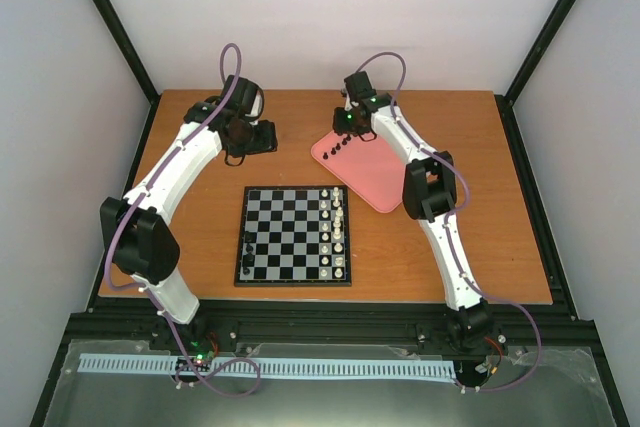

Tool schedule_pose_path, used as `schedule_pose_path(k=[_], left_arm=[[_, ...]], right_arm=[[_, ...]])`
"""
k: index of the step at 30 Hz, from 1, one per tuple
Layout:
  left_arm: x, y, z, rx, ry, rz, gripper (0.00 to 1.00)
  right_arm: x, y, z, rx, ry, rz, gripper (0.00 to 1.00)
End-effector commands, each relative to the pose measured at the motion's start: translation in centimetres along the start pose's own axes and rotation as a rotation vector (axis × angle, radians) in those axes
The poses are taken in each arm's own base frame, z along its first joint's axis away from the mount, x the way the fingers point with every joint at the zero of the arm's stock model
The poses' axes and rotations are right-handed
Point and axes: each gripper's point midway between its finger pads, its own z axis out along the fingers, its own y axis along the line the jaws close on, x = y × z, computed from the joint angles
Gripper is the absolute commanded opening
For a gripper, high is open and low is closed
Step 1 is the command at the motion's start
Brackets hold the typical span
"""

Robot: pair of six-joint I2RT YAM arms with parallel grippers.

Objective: Set up the chess pieces on the board
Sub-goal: Pick up the chess piece from the storage box.

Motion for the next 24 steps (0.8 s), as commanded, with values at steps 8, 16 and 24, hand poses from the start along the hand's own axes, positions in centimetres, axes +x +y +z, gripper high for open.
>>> schedule_pose_path(k=[8, 16, 24], left_arm=[[-0.1, -0.5, -0.3, 0.022, -0.007, 0.029, 0.65], [0.2, -0.4, -0.3, 0.020, 0.002, 0.036, 0.65], [0.5, -0.3, -0.3, 0.022, 0.008, 0.041, 0.64]], right_arm=[[-0.3, 0.2, 1.4, -0.003, -0.024, 0.010, 0.48], [-0.7, 0.1, 1.8, 0.003, -0.048, 0.021, 0.48], [-0.4, -0.2, 2.4, 0.005, -0.040, 0.030, 0.45]])
